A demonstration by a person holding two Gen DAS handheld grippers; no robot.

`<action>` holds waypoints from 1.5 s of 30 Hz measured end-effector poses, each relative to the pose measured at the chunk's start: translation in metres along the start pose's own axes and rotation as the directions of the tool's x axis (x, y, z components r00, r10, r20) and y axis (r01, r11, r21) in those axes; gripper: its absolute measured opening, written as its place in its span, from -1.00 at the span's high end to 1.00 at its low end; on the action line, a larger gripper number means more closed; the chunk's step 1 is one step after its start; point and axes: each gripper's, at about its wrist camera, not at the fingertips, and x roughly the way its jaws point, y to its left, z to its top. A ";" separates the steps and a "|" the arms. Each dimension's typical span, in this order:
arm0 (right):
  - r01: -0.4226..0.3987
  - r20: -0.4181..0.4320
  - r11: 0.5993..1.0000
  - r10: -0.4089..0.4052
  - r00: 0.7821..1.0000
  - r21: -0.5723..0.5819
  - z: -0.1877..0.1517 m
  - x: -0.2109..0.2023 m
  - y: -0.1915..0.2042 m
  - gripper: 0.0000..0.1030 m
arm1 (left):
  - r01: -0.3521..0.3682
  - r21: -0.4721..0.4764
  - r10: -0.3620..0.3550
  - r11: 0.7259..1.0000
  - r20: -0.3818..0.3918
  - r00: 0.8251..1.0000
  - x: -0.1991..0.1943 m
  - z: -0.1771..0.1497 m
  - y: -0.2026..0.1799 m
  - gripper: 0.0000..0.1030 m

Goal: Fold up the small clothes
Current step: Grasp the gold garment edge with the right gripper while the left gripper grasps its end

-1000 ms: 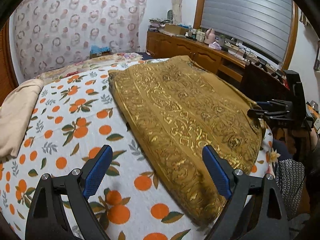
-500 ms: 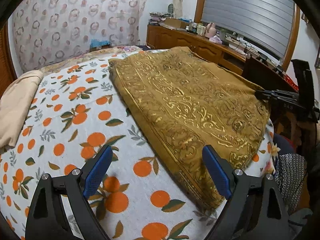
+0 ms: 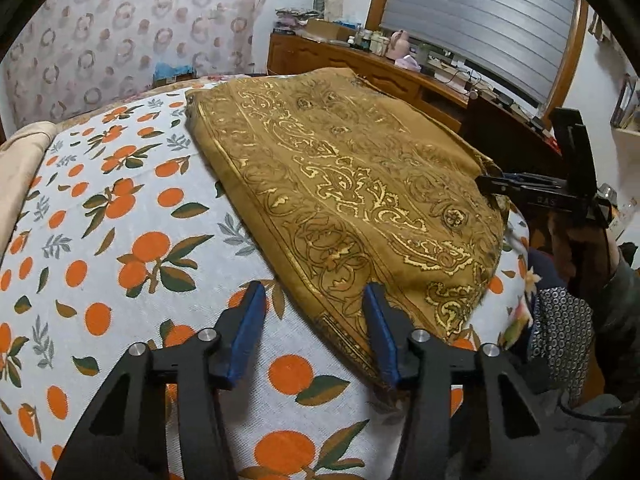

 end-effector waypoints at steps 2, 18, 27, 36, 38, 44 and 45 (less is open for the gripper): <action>-0.003 -0.003 1.000 0.003 1.000 -0.002 0.000 0.001 0.001 0.06 | 0.006 0.000 -0.006 1.000 -0.002 1.000 0.000 0.000 -0.001 0.06; -0.094 0.102 0.993 0.101 0.990 -0.077 0.013 -0.032 0.008 0.91 | 0.119 0.018 -0.120 0.993 0.121 0.985 -0.032 0.025 -0.002 0.94; -0.150 0.241 0.983 0.172 0.955 -0.106 0.089 -0.045 0.003 0.91 | 0.095 -0.017 -0.089 0.995 0.228 0.970 -0.033 0.102 0.026 0.95; -0.126 0.200 0.980 0.156 0.967 -0.154 0.147 0.016 0.010 0.91 | 0.034 -0.070 -0.018 0.997 0.207 0.978 0.004 0.152 0.064 0.95; -0.119 0.171 0.980 0.146 0.974 -0.159 0.158 0.032 0.015 0.91 | 0.018 -0.080 -0.003 0.997 0.187 0.982 0.018 0.161 0.073 0.95; -0.109 0.068 0.983 0.120 0.990 -0.150 0.192 0.076 0.017 0.91 | -0.010 -0.107 0.025 0.994 0.137 0.990 0.047 0.174 0.094 0.95; -0.111 0.056 0.984 0.120 0.991 -0.141 0.198 0.082 0.015 0.91 | -0.016 -0.112 0.030 0.994 0.128 0.991 0.051 0.175 0.097 0.95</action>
